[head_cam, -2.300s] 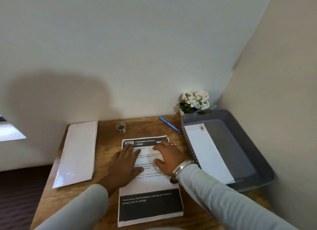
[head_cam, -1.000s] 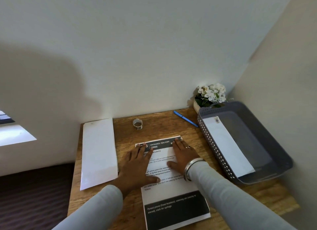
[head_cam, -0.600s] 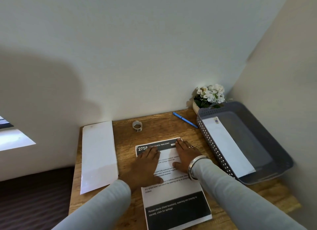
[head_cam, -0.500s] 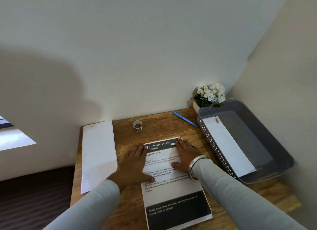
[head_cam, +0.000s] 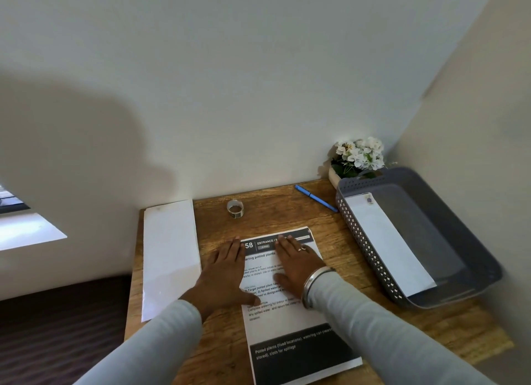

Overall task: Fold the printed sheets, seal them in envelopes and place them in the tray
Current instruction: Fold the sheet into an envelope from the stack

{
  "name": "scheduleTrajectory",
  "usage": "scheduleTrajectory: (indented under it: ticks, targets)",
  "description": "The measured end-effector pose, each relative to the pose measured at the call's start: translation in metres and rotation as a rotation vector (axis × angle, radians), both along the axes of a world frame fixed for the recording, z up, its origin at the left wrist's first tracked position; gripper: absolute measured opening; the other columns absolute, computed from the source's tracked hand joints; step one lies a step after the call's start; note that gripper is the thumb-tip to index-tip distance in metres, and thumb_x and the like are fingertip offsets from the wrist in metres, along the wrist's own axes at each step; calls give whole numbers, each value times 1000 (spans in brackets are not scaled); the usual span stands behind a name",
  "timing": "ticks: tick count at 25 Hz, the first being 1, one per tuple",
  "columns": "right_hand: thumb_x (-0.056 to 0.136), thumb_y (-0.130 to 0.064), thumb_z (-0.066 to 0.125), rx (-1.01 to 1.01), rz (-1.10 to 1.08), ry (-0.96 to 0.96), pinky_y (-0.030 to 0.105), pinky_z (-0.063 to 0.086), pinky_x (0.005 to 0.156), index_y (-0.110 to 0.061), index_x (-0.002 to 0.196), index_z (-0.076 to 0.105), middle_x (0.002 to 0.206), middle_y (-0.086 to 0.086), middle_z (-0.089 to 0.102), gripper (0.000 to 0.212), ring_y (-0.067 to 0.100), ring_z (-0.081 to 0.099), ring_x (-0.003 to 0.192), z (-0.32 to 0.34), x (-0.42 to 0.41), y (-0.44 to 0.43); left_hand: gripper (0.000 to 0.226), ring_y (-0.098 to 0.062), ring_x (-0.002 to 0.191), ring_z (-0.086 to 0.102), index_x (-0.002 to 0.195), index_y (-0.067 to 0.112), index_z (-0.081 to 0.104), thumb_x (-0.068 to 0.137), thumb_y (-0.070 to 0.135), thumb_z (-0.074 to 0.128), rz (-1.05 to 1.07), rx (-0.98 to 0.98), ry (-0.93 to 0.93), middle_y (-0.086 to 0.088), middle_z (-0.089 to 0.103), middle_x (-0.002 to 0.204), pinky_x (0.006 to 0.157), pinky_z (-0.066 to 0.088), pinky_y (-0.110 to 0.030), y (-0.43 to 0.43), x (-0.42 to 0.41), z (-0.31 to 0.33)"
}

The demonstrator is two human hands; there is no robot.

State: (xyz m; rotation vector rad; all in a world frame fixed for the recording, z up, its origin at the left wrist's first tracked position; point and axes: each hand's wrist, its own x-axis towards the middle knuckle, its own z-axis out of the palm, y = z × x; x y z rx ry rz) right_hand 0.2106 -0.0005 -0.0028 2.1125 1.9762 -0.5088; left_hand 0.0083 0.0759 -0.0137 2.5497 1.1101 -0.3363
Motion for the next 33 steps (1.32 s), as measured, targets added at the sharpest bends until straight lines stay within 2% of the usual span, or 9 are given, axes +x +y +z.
scheduleTrajectory:
  ticks: [4, 9, 12, 17, 21, 23, 26, 30, 33]
  targets:
    - [95, -54, 44, -93, -136, -45, 46, 19, 121, -12, 157, 3, 166, 3, -1, 85, 26, 3, 152, 12, 54, 13, 128, -26, 154, -10, 159, 13, -4, 72, 80, 62, 6, 16, 2, -7, -10, 167, 122, -1, -46, -1, 3, 6]
    - [81, -51, 71, -71, -187, -6, 44, 41, 109, -18, 152, 24, 159, 4, 25, 91, 30, 36, 139, 28, 56, 31, 98, -19, 134, 38, 145, 23, 35, 69, 72, 72, 71, 112, -133, 2, 38, 148, 109, 40, -43, 10, 11, 11]
    - [72, -46, 81, -103, -227, 51, 45, 44, 106, -26, 148, 27, 154, 4, 32, 94, 31, 41, 136, 34, 57, 40, 105, -22, 133, 38, 146, 26, 30, 63, 68, 80, 76, 92, -119, 2, 40, 146, 108, 42, -44, 21, 17, 17]
    - [86, -21, 67, 98, -246, 187, 37, 52, 90, -30, 109, 60, 114, -1, 63, 26, 24, 60, 108, 33, 58, 36, 124, -29, 143, 27, 157, 27, 12, 63, 61, 85, 122, 31, -144, -1, 29, 156, 112, 34, -54, 28, 20, 21]
    - [79, -8, 67, 327, -233, 313, 35, 55, 79, -30, 81, 61, 90, -8, 66, 23, 16, 63, 89, 36, 65, 27, 72, -24, 124, 56, 142, 29, 41, 81, 38, 79, 175, 127, -426, 2, 61, 133, 107, 42, -49, 35, 14, 18]
    - [75, -6, 69, 450, -153, 284, 37, 55, 77, -27, 82, 62, 92, -9, 65, 23, 15, 61, 88, 39, 67, 20, 45, -16, 106, 65, 127, 30, 58, 86, 35, 76, 173, 146, -583, 8, 71, 116, 96, 51, -38, 32, 11, 20]
    - [80, -23, 68, 446, -1, 123, 37, 50, 84, -27, 96, 63, 106, -5, 62, 17, 22, 60, 98, 40, 62, 6, 33, -8, 112, 60, 127, 31, 64, 95, 35, 66, 75, 95, -619, 11, 65, 128, 97, 49, -22, 16, 2, 18]
    - [82, -70, 50, 155, 0, 56, 37, 38, 107, -26, 129, 55, 136, -2, 51, 65, 21, 47, 124, 24, 48, -19, 63, -13, 148, 26, 148, 36, 42, 93, 66, 48, -94, 28, -292, 13, 31, 160, 120, 16, -35, -5, -11, 1]
    - [88, -65, 31, 182, -38, 48, 38, 33, 113, -21, 142, 45, 150, 6, 41, 71, 24, 39, 136, 12, 32, -27, 60, -13, 152, 15, 152, 36, 36, 99, 63, 34, -91, 87, -217, 12, 20, 165, 123, 10, -38, -12, -4, -5]
